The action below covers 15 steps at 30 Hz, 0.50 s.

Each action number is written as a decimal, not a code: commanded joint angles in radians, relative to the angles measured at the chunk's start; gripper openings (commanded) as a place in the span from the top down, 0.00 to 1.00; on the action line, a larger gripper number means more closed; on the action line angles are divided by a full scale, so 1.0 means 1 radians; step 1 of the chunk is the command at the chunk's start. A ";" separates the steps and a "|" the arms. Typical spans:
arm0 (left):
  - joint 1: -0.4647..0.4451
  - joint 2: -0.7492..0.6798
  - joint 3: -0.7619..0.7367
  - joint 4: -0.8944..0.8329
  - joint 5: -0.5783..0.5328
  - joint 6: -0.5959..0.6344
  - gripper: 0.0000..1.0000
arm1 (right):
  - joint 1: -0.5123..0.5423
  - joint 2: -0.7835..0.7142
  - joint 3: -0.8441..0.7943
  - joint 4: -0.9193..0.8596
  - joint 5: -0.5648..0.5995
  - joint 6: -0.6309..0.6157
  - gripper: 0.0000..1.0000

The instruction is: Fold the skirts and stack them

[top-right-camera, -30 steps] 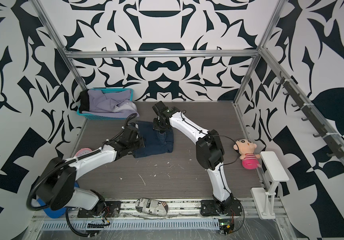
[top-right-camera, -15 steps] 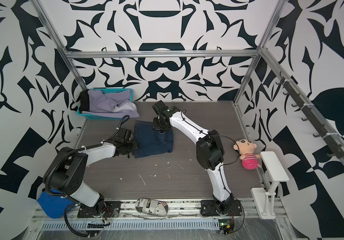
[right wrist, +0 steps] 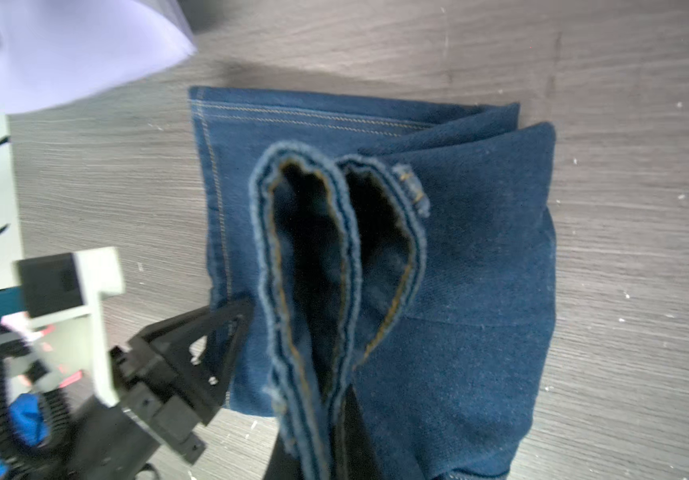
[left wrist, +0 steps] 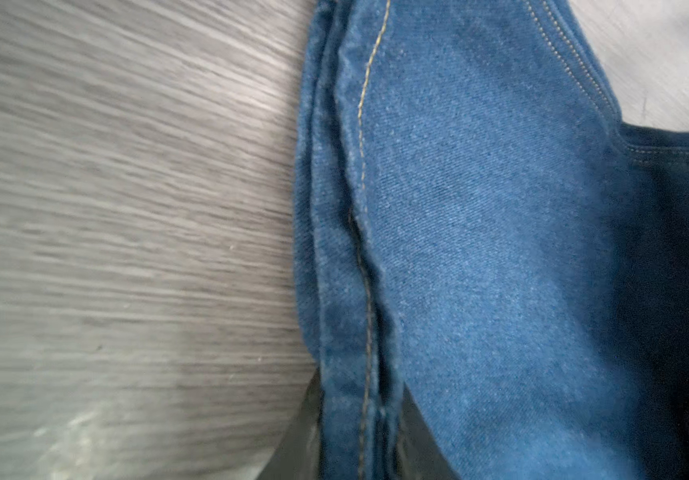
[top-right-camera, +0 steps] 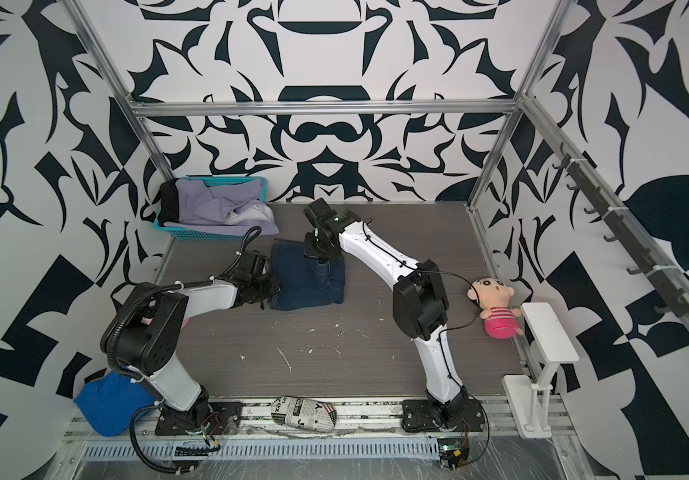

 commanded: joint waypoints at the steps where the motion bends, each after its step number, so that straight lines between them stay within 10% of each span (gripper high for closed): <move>1: -0.011 0.019 -0.020 -0.027 0.028 -0.005 0.75 | 0.011 0.019 0.066 0.016 -0.003 0.019 1.00; 15: -0.015 0.012 -0.023 -0.018 0.025 -0.008 0.61 | 0.036 0.097 0.145 -0.005 -0.005 0.017 1.00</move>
